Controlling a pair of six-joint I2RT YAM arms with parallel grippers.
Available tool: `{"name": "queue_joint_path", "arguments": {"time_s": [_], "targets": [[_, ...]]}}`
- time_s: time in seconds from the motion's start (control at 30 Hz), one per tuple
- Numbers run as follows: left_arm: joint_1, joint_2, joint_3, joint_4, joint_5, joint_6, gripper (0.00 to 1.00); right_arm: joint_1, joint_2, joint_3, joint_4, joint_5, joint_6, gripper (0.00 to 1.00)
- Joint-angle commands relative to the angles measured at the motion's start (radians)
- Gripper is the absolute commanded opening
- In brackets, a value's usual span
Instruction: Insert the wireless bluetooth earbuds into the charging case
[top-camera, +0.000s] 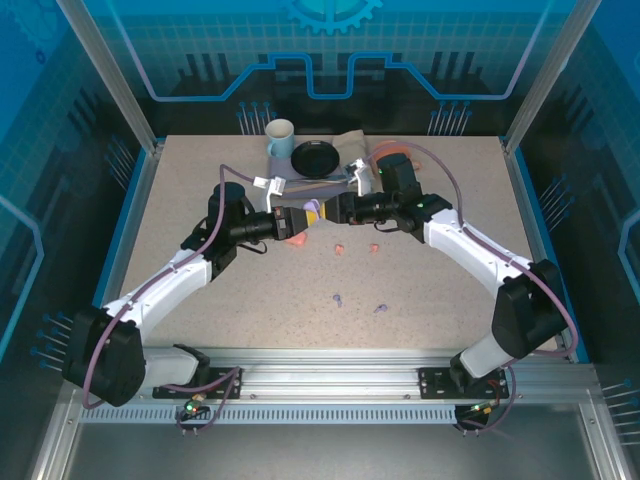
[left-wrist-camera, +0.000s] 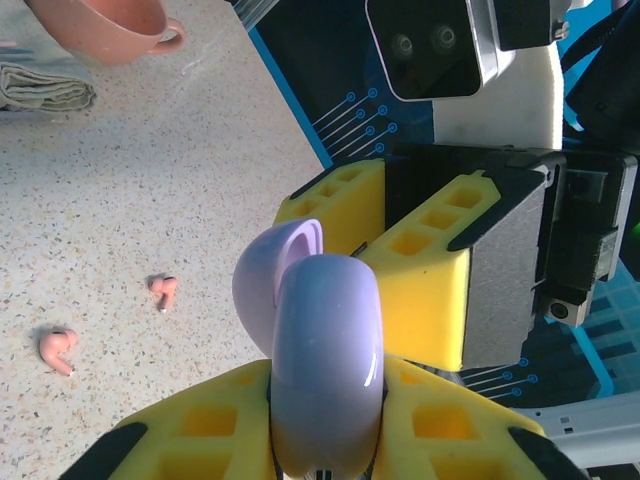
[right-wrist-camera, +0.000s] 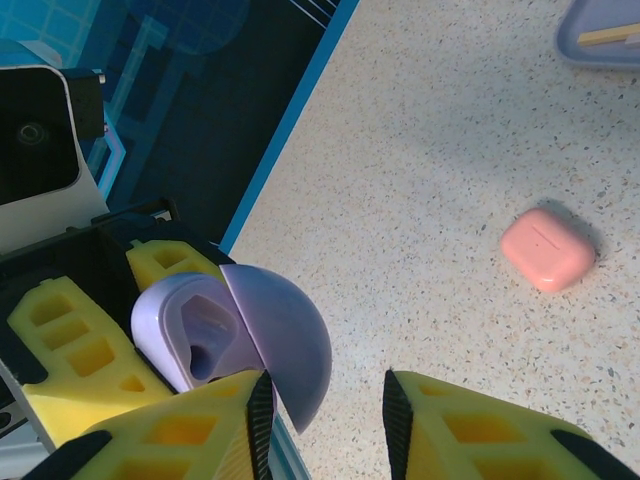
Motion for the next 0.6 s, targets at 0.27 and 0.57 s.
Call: {"name": "queue_joint_path", "arguments": {"time_s": [0.27, 0.57], "targets": [[-0.005, 0.003, 0.031, -0.001, 0.030, 0.016, 0.16, 0.025, 0.050, 0.042, -0.002, -0.012, -0.018, 0.30], [-0.004, 0.003, 0.026, 0.002, 0.032, 0.016, 0.16, 0.025, 0.055, 0.083, -0.034, -0.008, -0.035, 0.17]]}}
